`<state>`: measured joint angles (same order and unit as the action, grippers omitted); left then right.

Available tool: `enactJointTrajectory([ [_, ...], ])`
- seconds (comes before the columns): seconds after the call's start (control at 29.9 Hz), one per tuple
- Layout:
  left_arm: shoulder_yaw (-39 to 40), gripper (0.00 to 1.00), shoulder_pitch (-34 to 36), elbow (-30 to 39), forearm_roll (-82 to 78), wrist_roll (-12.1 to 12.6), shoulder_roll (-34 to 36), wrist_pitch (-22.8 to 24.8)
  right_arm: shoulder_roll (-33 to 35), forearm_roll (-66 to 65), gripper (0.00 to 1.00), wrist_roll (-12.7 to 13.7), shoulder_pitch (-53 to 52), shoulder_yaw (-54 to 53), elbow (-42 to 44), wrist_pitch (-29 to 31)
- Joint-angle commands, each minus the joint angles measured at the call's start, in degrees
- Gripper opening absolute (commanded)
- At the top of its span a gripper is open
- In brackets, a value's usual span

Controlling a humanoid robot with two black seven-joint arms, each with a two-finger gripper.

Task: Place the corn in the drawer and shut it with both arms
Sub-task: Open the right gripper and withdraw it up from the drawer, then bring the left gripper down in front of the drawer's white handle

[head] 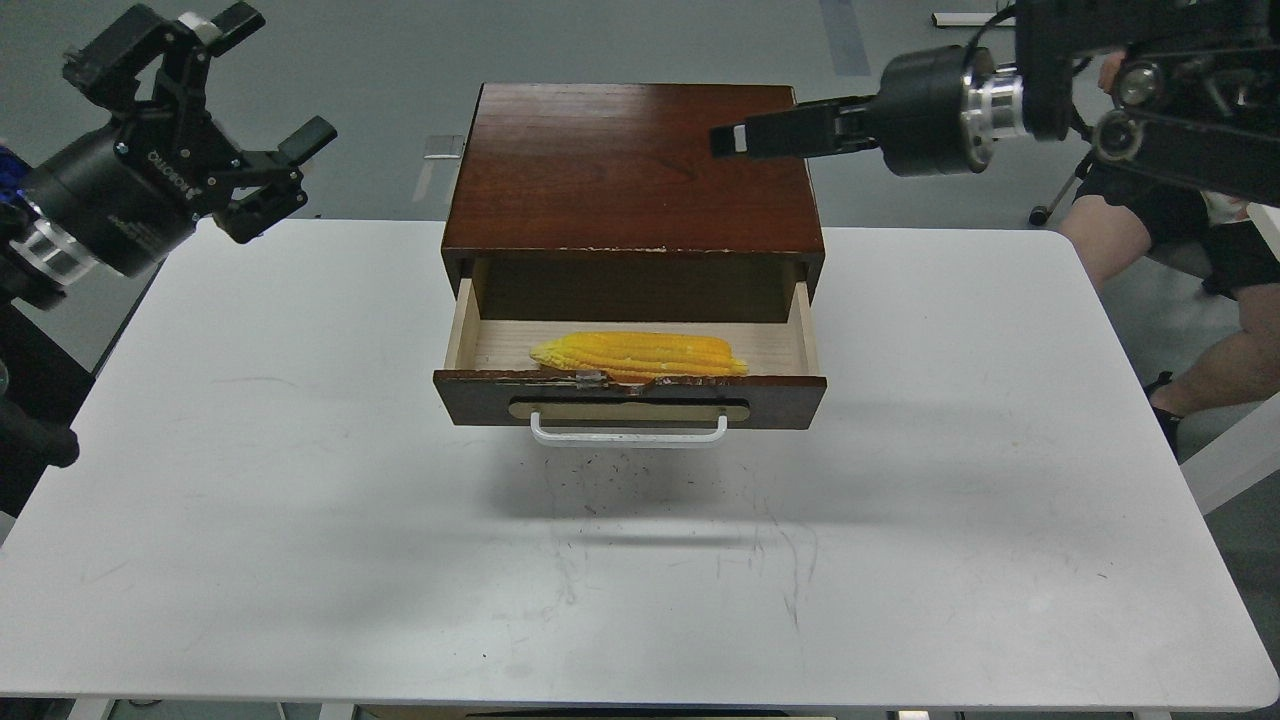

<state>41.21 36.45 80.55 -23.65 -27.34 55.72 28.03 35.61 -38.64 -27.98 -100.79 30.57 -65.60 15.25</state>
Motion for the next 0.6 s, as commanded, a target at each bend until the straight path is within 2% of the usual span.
enactJointTrajectory([
  [0.0, 2.02, 1.0, 0.02, 5.74, -7.61, -0.17, 0.18, -0.03, 7.61, 7.51, 1.0, -0.02, 9.26, -6.55, 0.21, -0.22],
  [0.17, 3.35, 1.0, -0.07, 12.08, -19.99, -0.66, 0.09, -0.03, 13.17, 11.99, 1.0, -0.02, 24.8, -20.43, 1.34, -0.22],
  [0.27, 3.43, 0.99, -0.07, 16.12, -28.61, -0.66, -0.08, -0.03, 14.13, 16.04, 1.0, -0.02, 35.36, -29.22, 4.15, -0.14],
  [0.4, 3.0, 0.95, -0.16, 19.29, -36.01, -0.66, -0.61, -0.03, 14.14, 20.09, 1.0, -0.02, 42.94, -34.96, 7.06, -0.14],
  [0.5, 2.38, 0.79, -0.24, 20.35, -43.04, -0.66, -2.1, -0.08, 13.79, 22.29, 1.0, -0.02, 46.99, -36.72, 8.82, -0.14],
  [0.53, 2.29, 0.68, -0.5, 20.44, -46.19, -0.66, -2.97, -0.03, 13.7, 23.16, 1.0, -0.02, 48.48, -36.99, 9.34, -0.22],
  [0.57, 1.86, 0.52, -0.77, 20.44, -48.66, -0.66, -3.68, -0.03, 13.61, 23.95, 1.0, -0.02, 49.62, -36.99, 9.61, -0.22],
])
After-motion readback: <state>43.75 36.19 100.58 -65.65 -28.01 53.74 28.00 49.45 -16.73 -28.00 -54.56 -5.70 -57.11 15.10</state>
